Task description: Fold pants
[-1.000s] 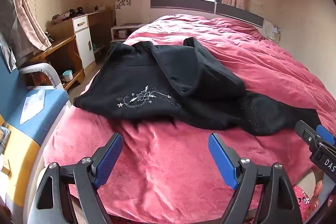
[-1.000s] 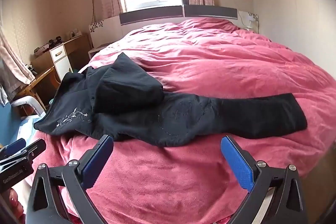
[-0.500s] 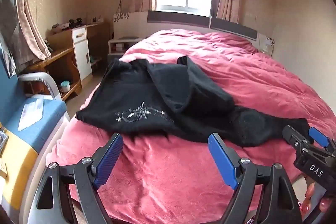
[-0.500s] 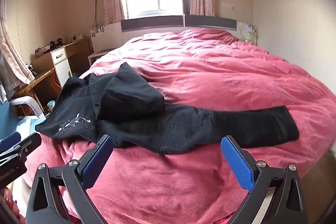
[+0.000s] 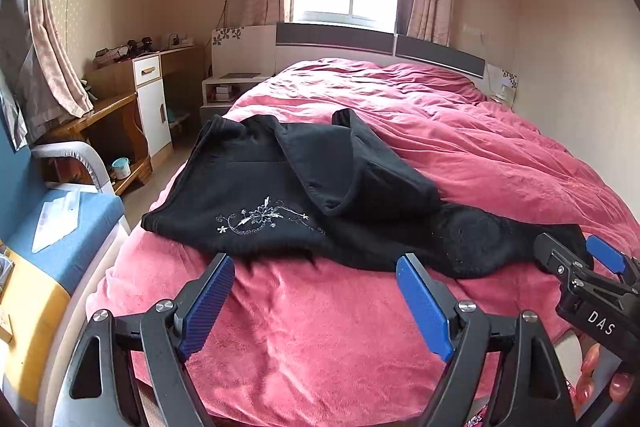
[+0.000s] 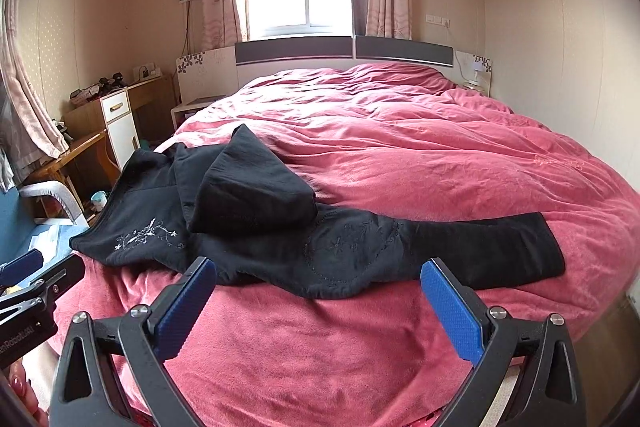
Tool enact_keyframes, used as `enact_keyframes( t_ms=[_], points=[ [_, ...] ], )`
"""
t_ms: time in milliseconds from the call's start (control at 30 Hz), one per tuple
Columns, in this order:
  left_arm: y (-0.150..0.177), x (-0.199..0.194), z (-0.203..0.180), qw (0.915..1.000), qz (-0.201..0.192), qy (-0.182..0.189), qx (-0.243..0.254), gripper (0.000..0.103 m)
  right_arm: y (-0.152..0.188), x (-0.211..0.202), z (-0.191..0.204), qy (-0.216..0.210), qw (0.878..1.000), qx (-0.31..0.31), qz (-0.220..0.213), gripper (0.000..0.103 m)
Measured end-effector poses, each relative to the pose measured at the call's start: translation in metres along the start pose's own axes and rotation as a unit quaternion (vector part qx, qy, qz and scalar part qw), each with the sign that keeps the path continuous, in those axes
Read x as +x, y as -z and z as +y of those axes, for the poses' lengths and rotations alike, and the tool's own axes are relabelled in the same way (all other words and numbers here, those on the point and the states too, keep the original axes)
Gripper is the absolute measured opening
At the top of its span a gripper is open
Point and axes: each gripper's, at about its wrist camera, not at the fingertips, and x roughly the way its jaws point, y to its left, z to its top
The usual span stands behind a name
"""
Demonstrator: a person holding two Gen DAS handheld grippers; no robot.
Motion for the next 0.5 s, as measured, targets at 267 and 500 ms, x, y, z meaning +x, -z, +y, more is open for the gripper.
enact_keyframes(
  t_ms=[267, 500],
  points=[
    [0.0018, 0.0015, -0.0005, 1.0, 0.006, 0.005, 0.001, 0.085, 0.0006, -0.0007, 0.0026, 0.001, 1.0, -0.001, 0.004, 0.103],
    [0.0037, 0.0066, 0.0005, 0.9999, 0.015, 0.007, 0.0, 0.085, 0.0038, 0.0068, 0.002, 0.003, 1.0, 0.0, 0.019, 0.103]
  ],
)
